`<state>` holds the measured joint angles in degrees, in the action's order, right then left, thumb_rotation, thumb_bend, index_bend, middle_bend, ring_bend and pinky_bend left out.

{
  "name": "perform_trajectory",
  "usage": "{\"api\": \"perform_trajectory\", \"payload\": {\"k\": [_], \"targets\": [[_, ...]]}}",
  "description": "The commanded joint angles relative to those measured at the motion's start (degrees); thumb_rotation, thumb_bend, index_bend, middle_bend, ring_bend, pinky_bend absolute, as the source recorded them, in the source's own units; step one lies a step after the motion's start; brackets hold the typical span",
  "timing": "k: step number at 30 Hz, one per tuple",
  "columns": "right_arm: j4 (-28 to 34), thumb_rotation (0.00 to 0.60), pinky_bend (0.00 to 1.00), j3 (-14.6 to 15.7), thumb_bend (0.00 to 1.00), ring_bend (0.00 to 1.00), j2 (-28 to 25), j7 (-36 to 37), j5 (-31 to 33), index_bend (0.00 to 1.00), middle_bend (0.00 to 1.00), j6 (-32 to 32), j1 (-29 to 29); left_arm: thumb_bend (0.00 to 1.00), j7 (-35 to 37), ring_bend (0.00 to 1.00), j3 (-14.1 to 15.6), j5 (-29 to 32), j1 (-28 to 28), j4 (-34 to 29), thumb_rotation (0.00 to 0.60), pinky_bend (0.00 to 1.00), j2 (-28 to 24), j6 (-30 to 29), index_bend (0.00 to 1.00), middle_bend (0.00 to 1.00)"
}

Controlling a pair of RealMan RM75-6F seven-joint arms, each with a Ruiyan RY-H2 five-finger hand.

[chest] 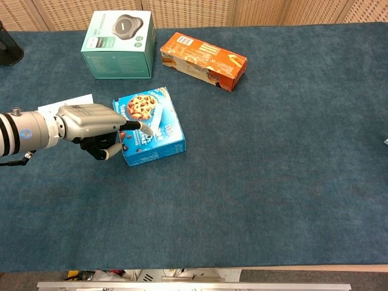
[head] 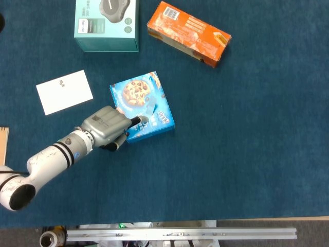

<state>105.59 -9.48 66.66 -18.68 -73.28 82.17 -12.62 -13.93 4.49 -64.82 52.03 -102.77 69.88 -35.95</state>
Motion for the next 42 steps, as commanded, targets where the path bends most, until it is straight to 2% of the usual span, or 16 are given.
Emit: {"api": "perform_trajectory", "payload": {"k": [1, 30, 37, 42], "targets": [[-0.01, 0.6, 1.0, 0.01, 0.45, 1.0, -0.03, 0.02, 0.01, 0.47, 0.92, 0.07, 0.08, 0.67, -0.19, 1.0, 0.11, 0.18, 0.05, -0.06, 0.6, 0.97, 0.09, 0.12, 0.1, 0.98], [-0.49, 0.6, 1.0, -0.09, 0.45, 1.0, -0.52, 1.25, -0.18, 0.47, 0.92, 0.39, 0.72, 0.67, -1.78, 1.0, -0.05, 1.75, 0.61, -0.93, 0.6, 0.97, 0.33, -0.48, 0.1, 0.97], [-0.5, 0.6, 1.0, -0.33, 0.45, 1.0, -0.86, 1.33, -0.12, 0.47, 0.92, 0.62, 0.85, 0.67, -0.58, 0.99, -0.43, -0.4, -1.1, -3.49, 0.6, 0.97, -2.38, -3.58, 0.1, 0.96], [-0.89, 0.6, 1.0, -0.23, 0.45, 0.98, -1.34, 2.08, 0.45, 0.47, 0.89, -0.01, 0.99, 0.67, 2.58, 0.89, -0.63, -3.45, -4.78, -4.01, 0.6, 0.9, -4.17, -8.66, 0.1, 0.88]]}}
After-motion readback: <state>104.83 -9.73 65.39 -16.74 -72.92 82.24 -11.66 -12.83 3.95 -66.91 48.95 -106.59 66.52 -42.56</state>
